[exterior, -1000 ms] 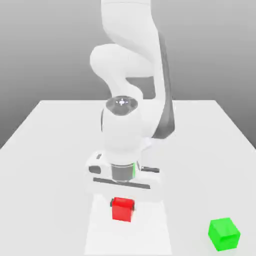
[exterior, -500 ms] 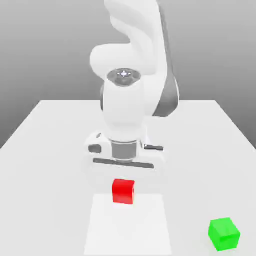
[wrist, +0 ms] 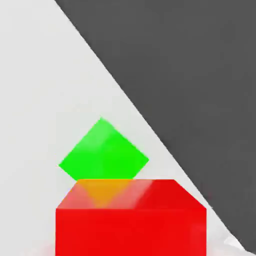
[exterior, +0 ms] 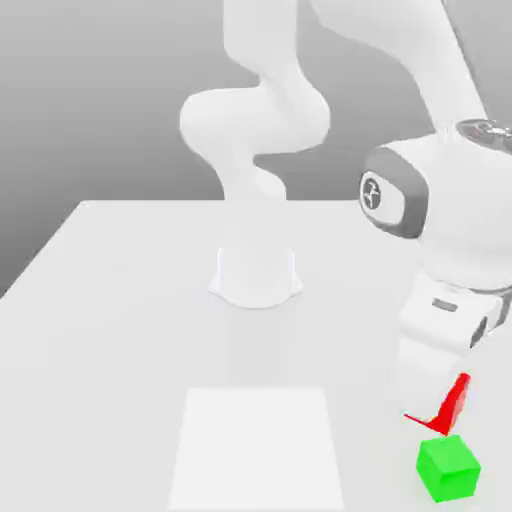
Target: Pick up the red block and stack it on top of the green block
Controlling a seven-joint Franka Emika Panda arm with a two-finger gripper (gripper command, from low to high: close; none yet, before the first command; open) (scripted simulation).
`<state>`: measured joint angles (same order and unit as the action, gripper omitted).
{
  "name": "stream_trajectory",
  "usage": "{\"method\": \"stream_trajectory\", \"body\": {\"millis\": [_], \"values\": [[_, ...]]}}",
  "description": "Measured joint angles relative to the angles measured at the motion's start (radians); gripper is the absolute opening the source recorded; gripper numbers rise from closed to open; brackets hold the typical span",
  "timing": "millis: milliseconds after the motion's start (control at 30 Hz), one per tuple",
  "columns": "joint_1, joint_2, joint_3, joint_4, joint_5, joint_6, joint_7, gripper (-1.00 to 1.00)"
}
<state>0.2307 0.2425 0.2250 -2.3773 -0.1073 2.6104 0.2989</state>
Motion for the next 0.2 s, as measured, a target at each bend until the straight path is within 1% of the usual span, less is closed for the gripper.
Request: {"method": "stream_trajectory", "body": {"millis": [67,100,200], "values": [[0.016,0.069,-0.017,0.008,-0.033,0.06,0.017,-1.0],[0.023,0.094,-0.025,0.01,-0.044,0.082,0.024,1.0],[0.023,0.094,-0.025,0.01,-0.044,0.082,0.024,1.0]]}}
